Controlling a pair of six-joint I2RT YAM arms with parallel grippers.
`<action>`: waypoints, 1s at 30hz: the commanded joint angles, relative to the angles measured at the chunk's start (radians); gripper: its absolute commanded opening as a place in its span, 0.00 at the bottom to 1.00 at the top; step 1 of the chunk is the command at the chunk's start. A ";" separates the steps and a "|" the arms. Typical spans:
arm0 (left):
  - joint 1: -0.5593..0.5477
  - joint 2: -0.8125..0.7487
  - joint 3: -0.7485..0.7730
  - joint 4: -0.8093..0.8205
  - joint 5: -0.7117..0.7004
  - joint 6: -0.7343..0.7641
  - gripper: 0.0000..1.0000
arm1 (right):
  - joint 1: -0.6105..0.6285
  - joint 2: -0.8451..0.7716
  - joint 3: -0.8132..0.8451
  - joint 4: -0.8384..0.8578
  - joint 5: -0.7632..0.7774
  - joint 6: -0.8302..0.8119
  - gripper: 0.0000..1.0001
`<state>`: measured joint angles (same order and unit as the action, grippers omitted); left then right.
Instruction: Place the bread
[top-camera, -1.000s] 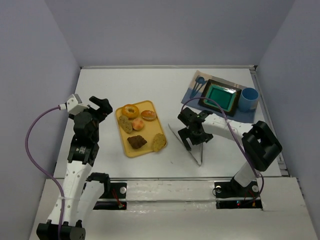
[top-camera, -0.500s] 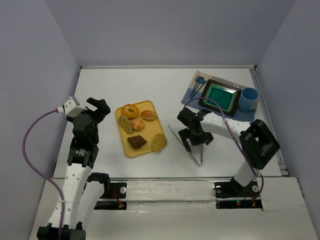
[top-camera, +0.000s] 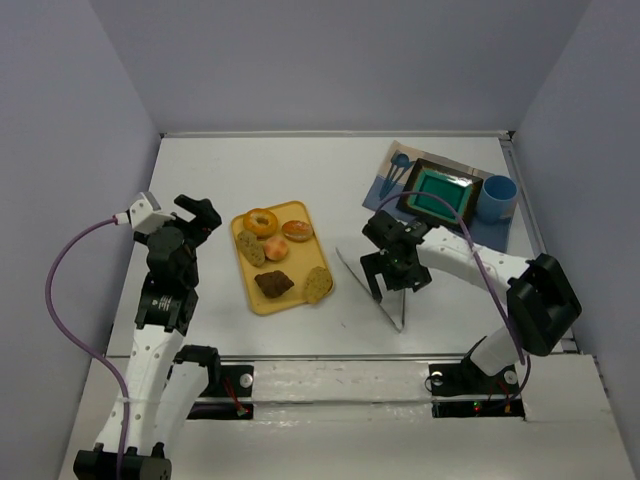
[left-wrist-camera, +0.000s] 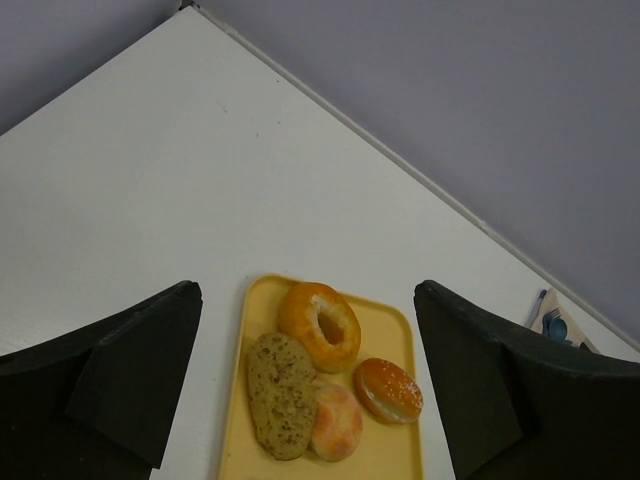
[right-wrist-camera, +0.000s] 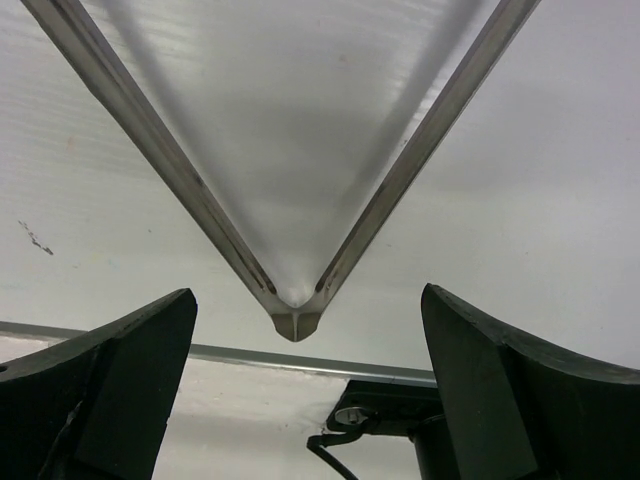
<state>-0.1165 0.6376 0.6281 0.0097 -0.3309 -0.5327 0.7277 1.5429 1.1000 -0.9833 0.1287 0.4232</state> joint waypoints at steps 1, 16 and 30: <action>-0.002 -0.007 -0.014 0.039 -0.031 0.010 0.99 | 0.004 -0.009 -0.035 -0.034 -0.064 0.012 1.00; -0.002 -0.009 -0.024 0.041 -0.039 0.008 0.99 | 0.004 0.184 -0.042 0.087 -0.045 -0.001 1.00; -0.002 -0.010 -0.025 0.047 -0.066 0.005 0.99 | -0.085 0.244 -0.101 0.307 -0.043 0.043 1.00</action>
<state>-0.1165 0.6380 0.6102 0.0097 -0.3725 -0.5331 0.6605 1.7535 1.0515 -0.8730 0.0181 0.4438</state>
